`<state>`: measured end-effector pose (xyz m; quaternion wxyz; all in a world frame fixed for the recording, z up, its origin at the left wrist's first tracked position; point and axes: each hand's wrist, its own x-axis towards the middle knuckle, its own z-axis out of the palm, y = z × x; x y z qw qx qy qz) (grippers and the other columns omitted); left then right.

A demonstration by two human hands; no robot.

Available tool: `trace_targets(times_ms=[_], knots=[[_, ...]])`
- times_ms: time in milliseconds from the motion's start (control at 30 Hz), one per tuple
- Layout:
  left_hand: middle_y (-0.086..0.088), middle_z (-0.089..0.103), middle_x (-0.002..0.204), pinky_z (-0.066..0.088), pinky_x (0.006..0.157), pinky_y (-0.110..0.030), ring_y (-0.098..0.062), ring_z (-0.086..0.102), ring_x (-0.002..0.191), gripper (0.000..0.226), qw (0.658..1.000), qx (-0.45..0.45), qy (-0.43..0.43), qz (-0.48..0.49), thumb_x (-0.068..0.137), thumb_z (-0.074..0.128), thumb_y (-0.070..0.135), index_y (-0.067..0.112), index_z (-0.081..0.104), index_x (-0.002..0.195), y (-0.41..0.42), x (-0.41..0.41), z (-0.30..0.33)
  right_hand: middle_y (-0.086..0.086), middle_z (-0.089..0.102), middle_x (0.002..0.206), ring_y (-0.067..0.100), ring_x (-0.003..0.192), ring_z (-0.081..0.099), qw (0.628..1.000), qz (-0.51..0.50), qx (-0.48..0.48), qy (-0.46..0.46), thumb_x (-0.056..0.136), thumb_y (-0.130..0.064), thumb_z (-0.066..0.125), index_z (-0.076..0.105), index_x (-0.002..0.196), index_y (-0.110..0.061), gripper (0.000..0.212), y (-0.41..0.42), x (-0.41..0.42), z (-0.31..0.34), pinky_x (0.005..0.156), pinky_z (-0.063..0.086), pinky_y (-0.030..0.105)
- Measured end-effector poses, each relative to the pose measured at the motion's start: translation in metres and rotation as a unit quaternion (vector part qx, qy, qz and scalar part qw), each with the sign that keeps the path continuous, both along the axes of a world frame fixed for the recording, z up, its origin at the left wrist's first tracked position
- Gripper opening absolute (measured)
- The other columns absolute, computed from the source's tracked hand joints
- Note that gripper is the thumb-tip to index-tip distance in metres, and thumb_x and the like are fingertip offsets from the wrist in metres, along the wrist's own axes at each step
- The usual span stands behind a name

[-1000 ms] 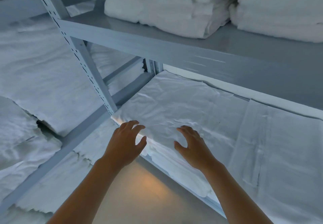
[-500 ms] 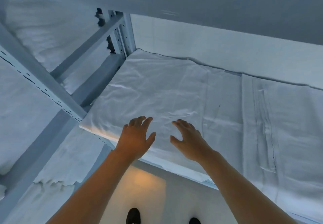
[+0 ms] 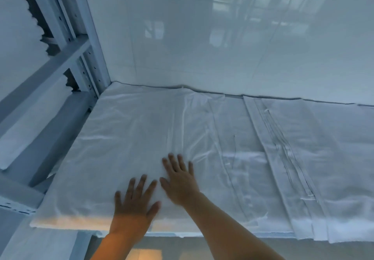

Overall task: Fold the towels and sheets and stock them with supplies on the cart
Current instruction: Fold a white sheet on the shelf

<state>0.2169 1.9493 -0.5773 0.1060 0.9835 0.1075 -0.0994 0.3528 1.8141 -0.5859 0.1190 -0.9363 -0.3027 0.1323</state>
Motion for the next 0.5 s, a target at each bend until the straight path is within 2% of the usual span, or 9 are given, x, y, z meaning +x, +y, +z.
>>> trace_targets(times_ms=[33,100,200,267,333,367,400,500], knots=[[-0.005,0.052,0.153,0.047,0.093,-0.07,-0.036,0.055,0.135,0.086,1.0,-0.003,-0.01,0.004,0.098,0.0,0.071,0.03,0.062,0.142,-0.001,-0.003,-0.001,-0.005,-0.009,0.173,0.025,0.159,-0.012,1.0,-0.006,-0.002,-0.016,0.104,-0.055,0.026,0.003,0.165,-0.03,0.07,-0.001,-0.006,-0.01,0.125,-0.002,0.058],[-0.006,0.058,0.148,0.048,0.088,-0.071,-0.034,0.058,0.132,0.086,1.0,0.0,-0.026,0.013,0.098,0.003,0.071,0.028,0.067,0.136,0.001,-0.009,-0.003,-0.005,-0.005,0.173,0.024,0.159,-0.011,0.999,-0.015,0.009,-0.042,0.103,-0.056,0.024,0.005,0.165,-0.03,0.07,-0.002,-0.018,-0.022,0.126,-0.004,0.057],[-0.003,0.058,0.148,0.047,0.087,-0.072,-0.024,0.045,0.134,0.084,0.998,-0.03,-0.053,0.012,0.095,0.005,0.075,0.032,0.064,0.138,0.005,-0.022,-0.004,-0.007,-0.006,0.173,0.022,0.159,-0.012,0.998,-0.014,0.023,-0.059,0.103,-0.056,0.026,0.006,0.165,-0.033,0.069,-0.002,-0.032,-0.029,0.125,-0.008,0.055],[0.01,0.039,0.161,0.045,0.09,-0.07,-0.018,0.037,0.14,0.078,0.997,-0.055,-0.059,0.0,0.092,0.006,0.079,0.037,0.048,0.143,0.006,-0.029,-0.005,-0.008,-0.006,0.173,0.02,0.158,-0.015,0.998,-0.017,0.029,-0.056,0.102,-0.056,0.027,0.005,0.164,-0.034,0.069,0.0,-0.041,-0.032,0.124,-0.006,0.055],[0.025,0.007,0.168,0.042,0.094,-0.067,-0.002,0.012,0.154,0.074,0.994,-0.077,-0.077,-0.01,0.09,0.006,0.08,0.041,0.037,0.145,0.009,-0.031,-0.006,-0.008,-0.007,0.173,0.02,0.158,-0.016,0.998,-0.019,0.033,-0.055,0.102,-0.056,0.028,0.005,0.164,-0.034,0.07,0.003,-0.046,-0.033,0.123,-0.006,0.055],[0.029,-0.003,0.168,0.042,0.093,-0.067,0.004,-0.002,0.154,0.073,0.992,-0.084,-0.09,-0.009,0.09,0.005,0.081,0.042,0.037,0.144,0.011,-0.029,-0.007,-0.008,-0.007,0.173,0.02,0.158,-0.017,0.998,-0.021,0.034,-0.055,0.102,-0.056,0.029,0.006,0.164,-0.034,0.07,0.005,-0.046,-0.032,0.123,-0.006,0.055],[0.031,-0.008,0.166,0.042,0.093,-0.068,0.007,-0.01,0.152,0.074,0.991,-0.09,-0.099,-0.003,0.09,0.005,0.081,0.042,0.039,0.142,0.012,-0.027,-0.006,-0.008,-0.007,0.173,0.02,0.158,-0.017,0.998,-0.022,0.035,-0.054,0.101,-0.055,0.029,0.006,0.164,-0.034,0.07,0.008,-0.044,-0.031,0.123,-0.006,0.055],[0.036,-0.013,0.163,0.039,0.095,-0.07,0.01,-0.015,0.15,0.074,0.988,-0.092,-0.121,0.025,0.09,0.003,0.082,0.043,0.039,0.141,0.016,-0.019,0.0,-0.006,-0.006,0.173,0.02,0.157,-0.018,0.998,-0.02,0.04,-0.052,0.101,-0.054,0.028,0.007,0.164,-0.032,0.07,0.02,-0.035,-0.029,0.124,-0.007,0.056]])
